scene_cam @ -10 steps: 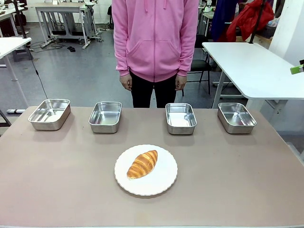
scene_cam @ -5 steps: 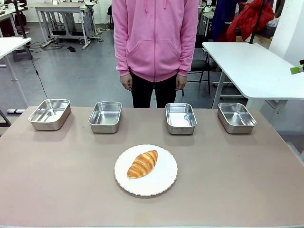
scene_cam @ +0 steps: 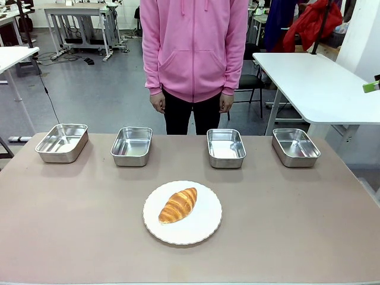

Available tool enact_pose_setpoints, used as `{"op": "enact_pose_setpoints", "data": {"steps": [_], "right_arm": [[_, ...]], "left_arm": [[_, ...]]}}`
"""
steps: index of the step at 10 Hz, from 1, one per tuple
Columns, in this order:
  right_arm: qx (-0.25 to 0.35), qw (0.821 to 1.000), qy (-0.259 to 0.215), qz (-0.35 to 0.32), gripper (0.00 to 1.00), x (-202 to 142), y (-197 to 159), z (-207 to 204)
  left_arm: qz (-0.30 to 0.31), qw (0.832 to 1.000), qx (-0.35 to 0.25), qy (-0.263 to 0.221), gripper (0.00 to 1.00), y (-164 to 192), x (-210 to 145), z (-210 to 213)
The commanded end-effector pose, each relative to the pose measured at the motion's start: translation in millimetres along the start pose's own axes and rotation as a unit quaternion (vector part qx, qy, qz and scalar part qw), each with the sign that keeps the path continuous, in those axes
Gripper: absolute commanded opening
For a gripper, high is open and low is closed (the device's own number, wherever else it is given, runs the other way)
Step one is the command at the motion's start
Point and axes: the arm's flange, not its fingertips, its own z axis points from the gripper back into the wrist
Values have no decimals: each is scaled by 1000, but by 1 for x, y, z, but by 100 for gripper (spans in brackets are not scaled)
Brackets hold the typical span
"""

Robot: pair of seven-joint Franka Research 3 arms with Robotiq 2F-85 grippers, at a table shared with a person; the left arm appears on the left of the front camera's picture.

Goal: Place the bread in the container.
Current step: Place the Butter Roll into the Airtight Container indicated by the human.

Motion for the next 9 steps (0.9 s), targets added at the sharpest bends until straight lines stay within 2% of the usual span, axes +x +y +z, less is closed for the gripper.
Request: {"op": "enact_pose_setpoints", "data": {"steps": [1,9], "right_arm": [[1,1000,-13,0,100,2,-1,-1],[1,1000,-13,0,100,2,-1,-1]], "left_arm": [[-6,1000,-3,-2,100,-1,0,1],[-6,1000,-3,-2,100,-1,0,1]]}}
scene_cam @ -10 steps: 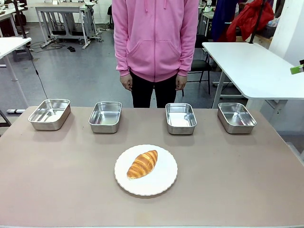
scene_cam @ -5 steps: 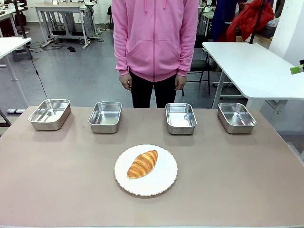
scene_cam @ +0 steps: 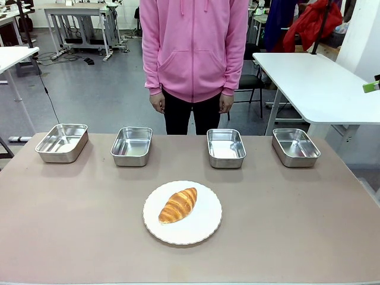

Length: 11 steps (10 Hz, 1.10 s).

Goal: Place the bread in the container.
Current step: Place the Butter Roll into the Airtight Container indicated by the human.

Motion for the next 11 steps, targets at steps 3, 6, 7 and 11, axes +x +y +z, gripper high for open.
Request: {"op": "enact_pose_setpoints", "data": {"steps": [3,6,7,11], "right_arm": [[1,1000,-13,0,100,2,-1,-1],[1,1000,-13,0,100,2,-1,-1],[1,1000,-13,0,100,2,-1,-1],[1,1000,-13,0,100,2,-1,-1]], "left_arm": [[-6,1000,-3,-2,100,-1,0,1],[-6,1000,-3,-2,100,-1,0,1],[-6,1000,-3,-2,100,-1,0,1],[-6,1000,-3,-2,100,-1,0,1]]}}
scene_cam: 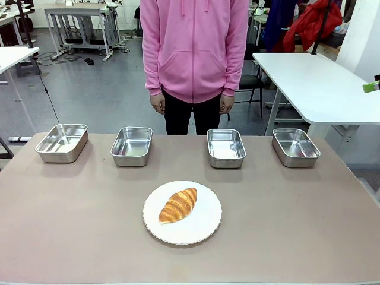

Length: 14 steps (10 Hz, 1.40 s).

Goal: Place the bread in the container.
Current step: Place the Butter Roll into the Airtight Container indicated by the human.

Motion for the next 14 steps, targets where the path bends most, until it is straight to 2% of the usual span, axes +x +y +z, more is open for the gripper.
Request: {"op": "enact_pose_setpoints", "data": {"steps": [1,14], "right_arm": [[1,1000,-13,0,100,2,-1,-1],[1,1000,-13,0,100,2,-1,-1]], "left_arm": [[-6,1000,-3,-2,100,-1,0,1],[-6,1000,-3,-2,100,-1,0,1]]}}
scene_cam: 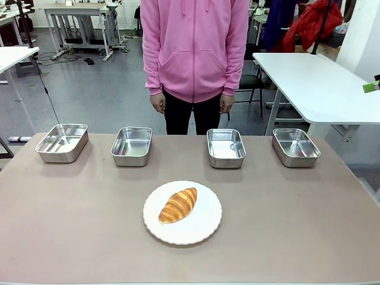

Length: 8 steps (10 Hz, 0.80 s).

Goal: Place the bread in the container.
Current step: Place the Butter Roll into the Airtight Container indicated by the human.

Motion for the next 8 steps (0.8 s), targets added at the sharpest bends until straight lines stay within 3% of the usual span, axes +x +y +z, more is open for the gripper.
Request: {"op": "enact_pose_setpoints", "data": {"steps": [1,8], "right_arm": [[1,1000,-13,0,100,2,-1,-1],[1,1000,-13,0,100,2,-1,-1]], "left_arm": [[-6,1000,-3,-2,100,-1,0,1],[-6,1000,-3,-2,100,-1,0,1]]}}
